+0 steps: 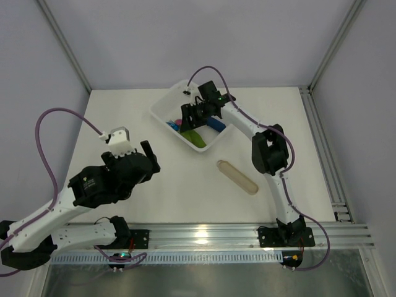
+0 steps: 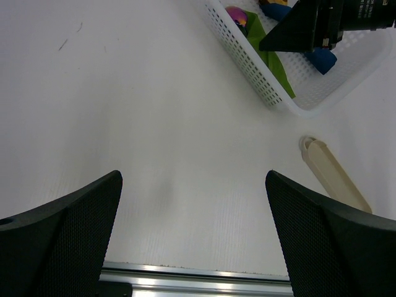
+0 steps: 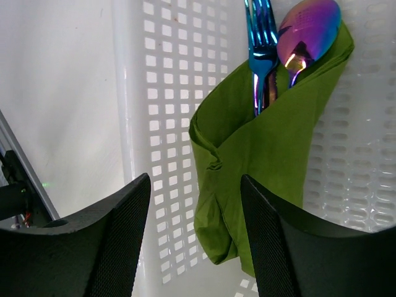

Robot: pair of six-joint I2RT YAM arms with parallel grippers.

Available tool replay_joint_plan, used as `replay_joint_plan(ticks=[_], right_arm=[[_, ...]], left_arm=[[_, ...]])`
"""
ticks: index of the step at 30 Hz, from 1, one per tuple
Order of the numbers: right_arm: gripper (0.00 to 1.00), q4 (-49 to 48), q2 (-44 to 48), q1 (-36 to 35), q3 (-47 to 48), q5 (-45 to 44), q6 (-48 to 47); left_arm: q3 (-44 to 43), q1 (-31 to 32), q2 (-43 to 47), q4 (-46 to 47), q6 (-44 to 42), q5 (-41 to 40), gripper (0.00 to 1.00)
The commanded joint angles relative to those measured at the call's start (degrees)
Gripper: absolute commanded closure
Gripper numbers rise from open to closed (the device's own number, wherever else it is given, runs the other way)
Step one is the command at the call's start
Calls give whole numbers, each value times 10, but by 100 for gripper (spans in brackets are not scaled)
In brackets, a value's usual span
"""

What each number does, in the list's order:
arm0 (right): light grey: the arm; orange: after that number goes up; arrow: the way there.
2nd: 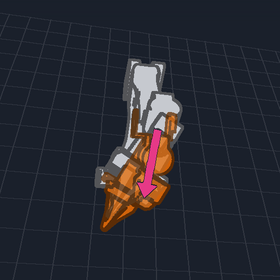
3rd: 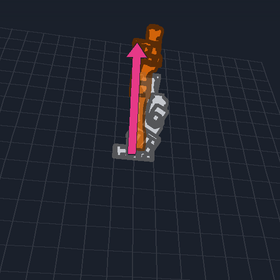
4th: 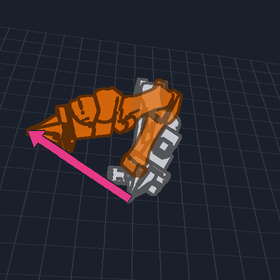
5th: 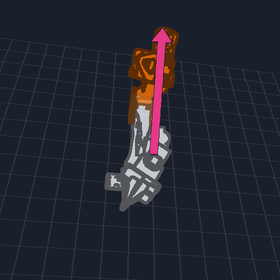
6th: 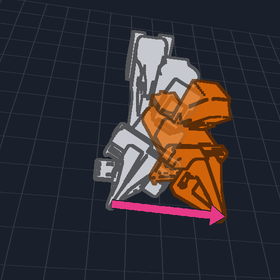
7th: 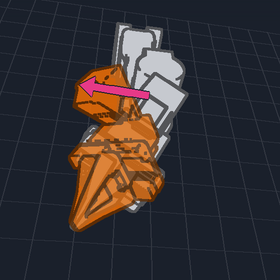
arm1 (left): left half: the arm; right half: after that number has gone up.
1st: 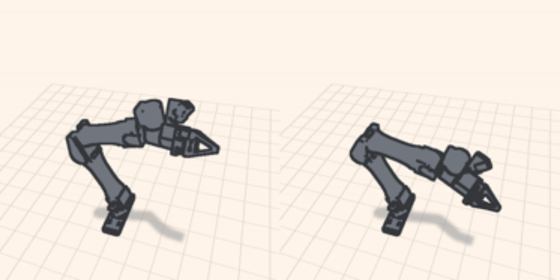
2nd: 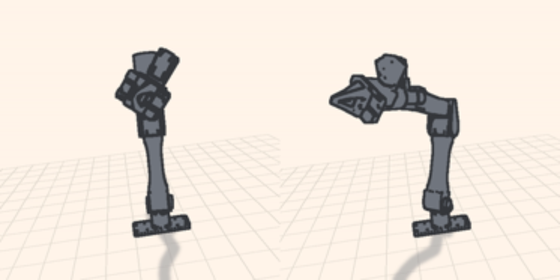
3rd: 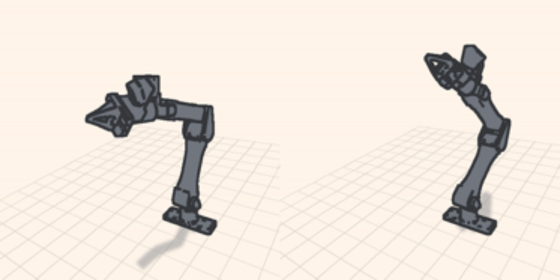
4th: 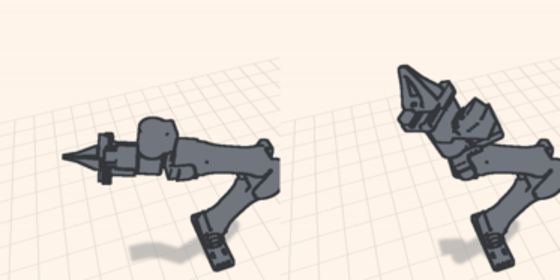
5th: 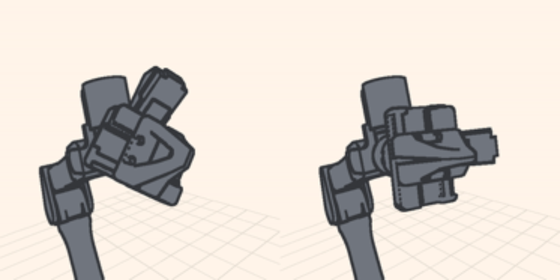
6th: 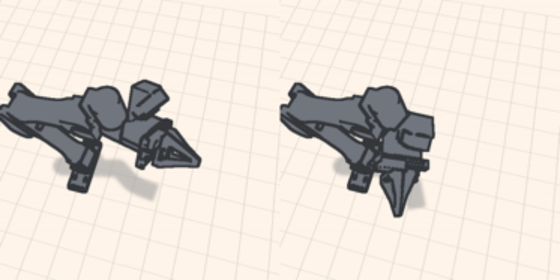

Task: Place the utensils on the paper napkin and roll it up
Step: Place the utensils in the bin.

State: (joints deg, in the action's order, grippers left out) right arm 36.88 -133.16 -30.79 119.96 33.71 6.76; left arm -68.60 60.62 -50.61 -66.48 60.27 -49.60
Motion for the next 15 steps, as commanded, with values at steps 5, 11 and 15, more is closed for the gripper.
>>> replay_joint_plan(ticks=[5,11,15], right_arm=[[48,-10,-22,5,21,-35,39],[62,-14,-23,5,9,-28,43],[72,-20,-18,7,4,-32,46]], left_arm=[[-36,-5,-1,-37,20,-33,1],[-36,-7,2,-42,19,-35,1],[-37,-9,0,-37,11,-34,1]])
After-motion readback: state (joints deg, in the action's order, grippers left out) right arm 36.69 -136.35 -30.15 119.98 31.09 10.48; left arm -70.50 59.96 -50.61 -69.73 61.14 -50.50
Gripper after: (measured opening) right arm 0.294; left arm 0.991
